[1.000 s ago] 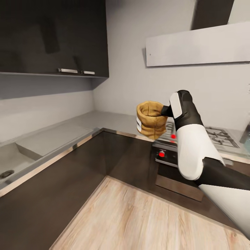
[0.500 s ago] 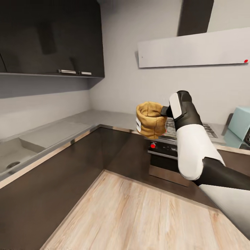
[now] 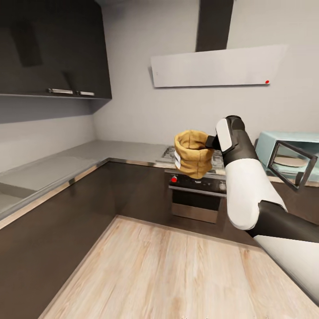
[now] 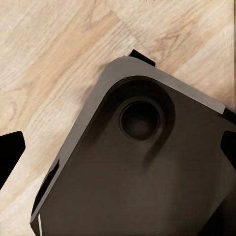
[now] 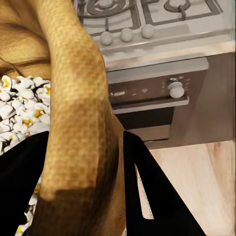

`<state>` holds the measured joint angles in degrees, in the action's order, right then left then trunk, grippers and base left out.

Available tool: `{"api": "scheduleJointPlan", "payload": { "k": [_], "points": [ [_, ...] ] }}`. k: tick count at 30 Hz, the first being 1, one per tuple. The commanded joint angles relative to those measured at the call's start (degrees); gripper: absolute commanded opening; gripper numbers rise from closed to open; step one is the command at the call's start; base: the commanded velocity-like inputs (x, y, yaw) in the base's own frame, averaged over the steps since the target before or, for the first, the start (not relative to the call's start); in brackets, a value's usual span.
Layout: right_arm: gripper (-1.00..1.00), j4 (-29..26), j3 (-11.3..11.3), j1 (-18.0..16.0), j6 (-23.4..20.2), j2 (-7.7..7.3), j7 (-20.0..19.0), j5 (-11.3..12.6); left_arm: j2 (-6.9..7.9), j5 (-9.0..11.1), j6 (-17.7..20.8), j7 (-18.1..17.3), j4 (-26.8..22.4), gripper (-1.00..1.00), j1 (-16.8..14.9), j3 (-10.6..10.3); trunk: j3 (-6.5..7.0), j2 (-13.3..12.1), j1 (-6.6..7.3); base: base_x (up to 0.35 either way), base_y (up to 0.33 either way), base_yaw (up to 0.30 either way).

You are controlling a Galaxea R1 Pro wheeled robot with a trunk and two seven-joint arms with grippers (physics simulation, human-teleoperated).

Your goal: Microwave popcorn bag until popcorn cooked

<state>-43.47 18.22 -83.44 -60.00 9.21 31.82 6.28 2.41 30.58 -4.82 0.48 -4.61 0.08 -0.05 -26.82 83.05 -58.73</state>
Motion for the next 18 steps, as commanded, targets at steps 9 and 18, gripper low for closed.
{"api": "scheduleJointPlan", "payload": {
  "k": [9, 18],
  "points": [
    [-1.0, -0.23, 0.15, -0.06, 0.0, 0.03, 0.61, 0.31, -0.2, -0.3, -0.1, 0.04, -0.05, 1.0, 0.01, -0.4, -0.06, 0.03, 0.0, -0.123, 0.0, -0.288],
    [-1.0, -0.43, 0.24, -0.06, 0.0, -0.07, 0.61, 0.3, -0.07, 0.0, -0.02, 0.04, -0.05, 1.0, 0.01, -0.39, -0.06, 0.03, 0.0, -0.336, 0.0, -0.287]
  ]
}}
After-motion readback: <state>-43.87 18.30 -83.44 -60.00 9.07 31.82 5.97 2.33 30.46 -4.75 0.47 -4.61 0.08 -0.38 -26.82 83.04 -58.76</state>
